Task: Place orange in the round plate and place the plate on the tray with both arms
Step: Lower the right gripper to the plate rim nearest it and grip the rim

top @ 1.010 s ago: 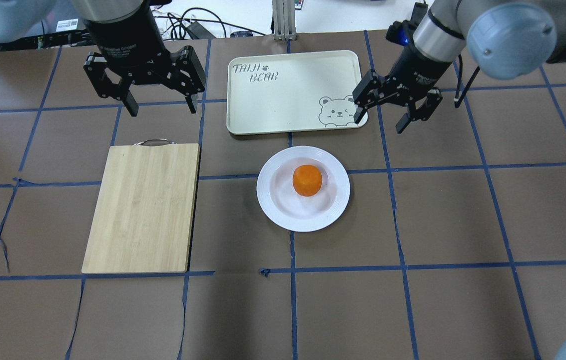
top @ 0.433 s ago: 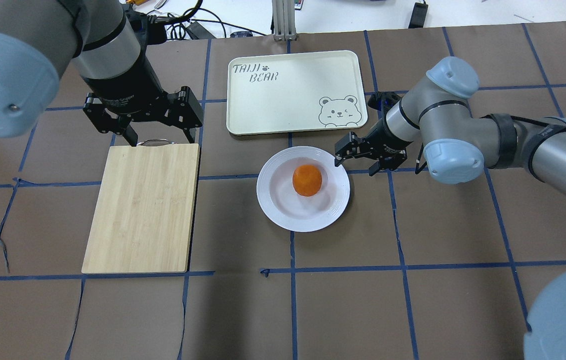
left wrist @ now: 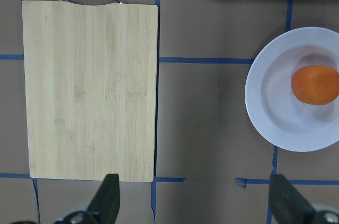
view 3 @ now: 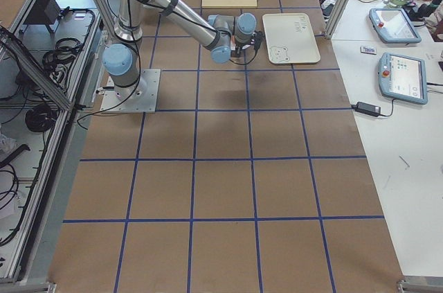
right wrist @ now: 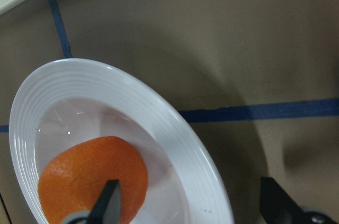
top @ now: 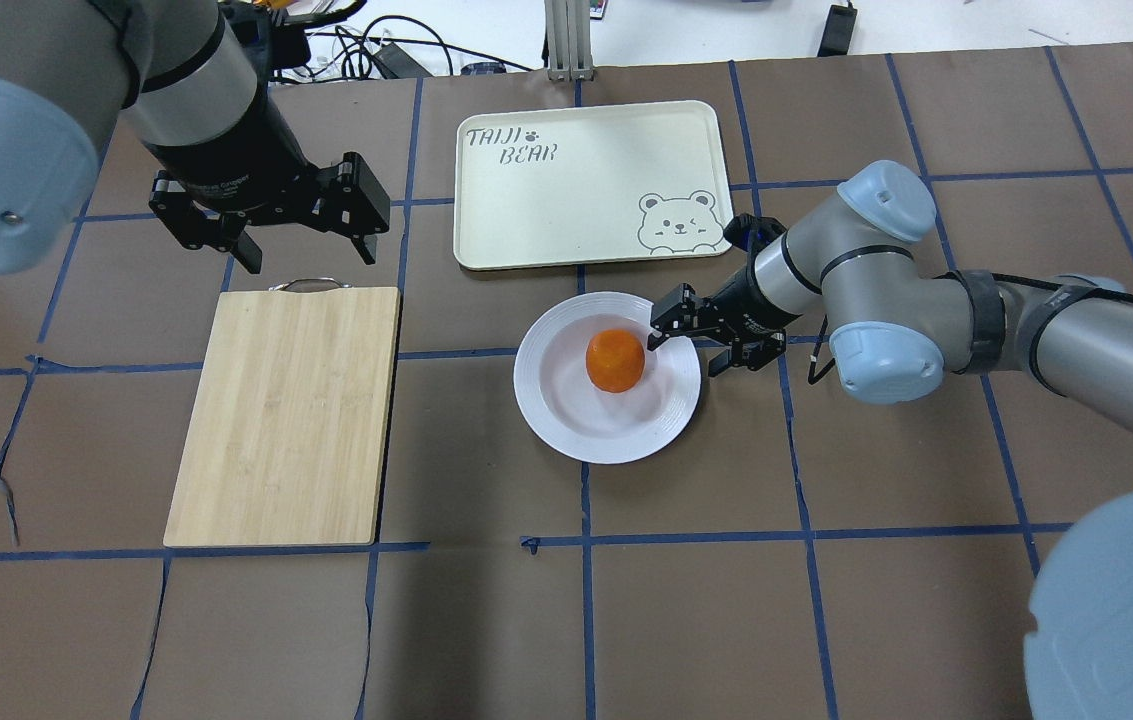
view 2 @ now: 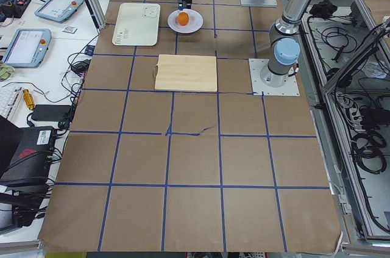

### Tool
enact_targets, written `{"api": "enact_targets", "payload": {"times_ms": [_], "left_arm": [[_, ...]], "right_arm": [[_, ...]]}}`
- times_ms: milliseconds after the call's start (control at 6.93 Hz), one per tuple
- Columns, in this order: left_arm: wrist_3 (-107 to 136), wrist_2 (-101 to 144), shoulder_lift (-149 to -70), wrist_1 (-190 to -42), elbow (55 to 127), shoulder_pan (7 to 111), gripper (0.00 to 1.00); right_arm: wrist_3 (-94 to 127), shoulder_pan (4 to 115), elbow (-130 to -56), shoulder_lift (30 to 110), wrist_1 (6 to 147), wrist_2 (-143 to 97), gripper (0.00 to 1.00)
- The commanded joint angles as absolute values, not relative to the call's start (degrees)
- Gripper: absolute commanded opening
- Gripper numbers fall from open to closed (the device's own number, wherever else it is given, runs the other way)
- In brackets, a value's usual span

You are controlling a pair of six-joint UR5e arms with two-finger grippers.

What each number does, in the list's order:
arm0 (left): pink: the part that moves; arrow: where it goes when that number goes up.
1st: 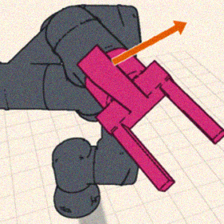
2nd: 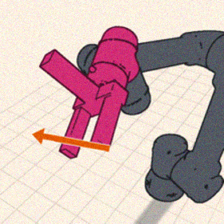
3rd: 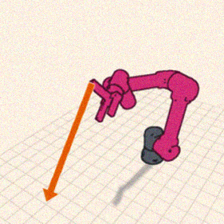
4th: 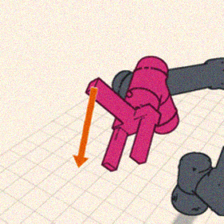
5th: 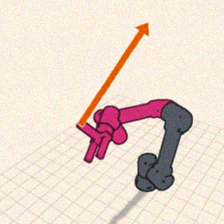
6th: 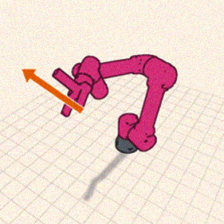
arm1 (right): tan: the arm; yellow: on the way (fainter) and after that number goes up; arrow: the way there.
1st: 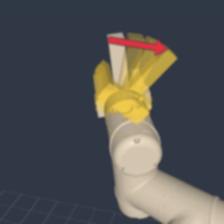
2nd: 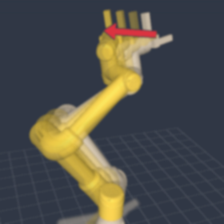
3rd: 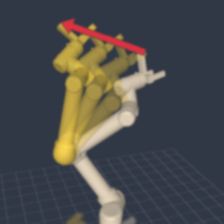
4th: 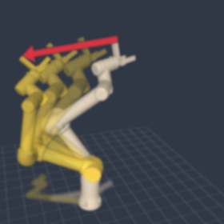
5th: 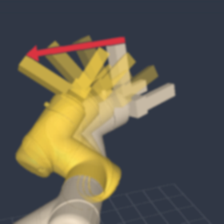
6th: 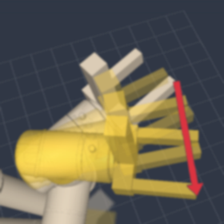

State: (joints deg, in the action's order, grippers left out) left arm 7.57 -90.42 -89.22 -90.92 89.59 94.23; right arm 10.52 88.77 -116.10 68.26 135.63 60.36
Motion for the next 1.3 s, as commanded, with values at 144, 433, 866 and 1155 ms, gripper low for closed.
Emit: {"api": "enact_targets", "payload": {"times_ms": [144, 433, 866, 1155], "left_arm": [[7.56, -90.44, -89.21, -91.05, 89.21, 93.52, 1.00], [7.56, -90.44, -89.21, -91.05, 89.21, 93.60, 1.00], [7.56, -90.44, -89.21, -91.05, 89.21, 93.60, 1.00], [7.56, -90.44, -89.21, -91.05, 89.38, 93.69, 1.00]], "right_arm": [[11.60, 90.00, -119.17, 67.41, 141.66, 62.05, 0.91], [15.63, 91.66, -119.00, 67.06, 144.38, 62.48, 0.78], [16.08, 92.28, -119.18, 66.45, 144.58, 62.75, 0.21], [16.43, 93.07, -118.66, 67.06, 145.01, 62.32, 0.00]]}}
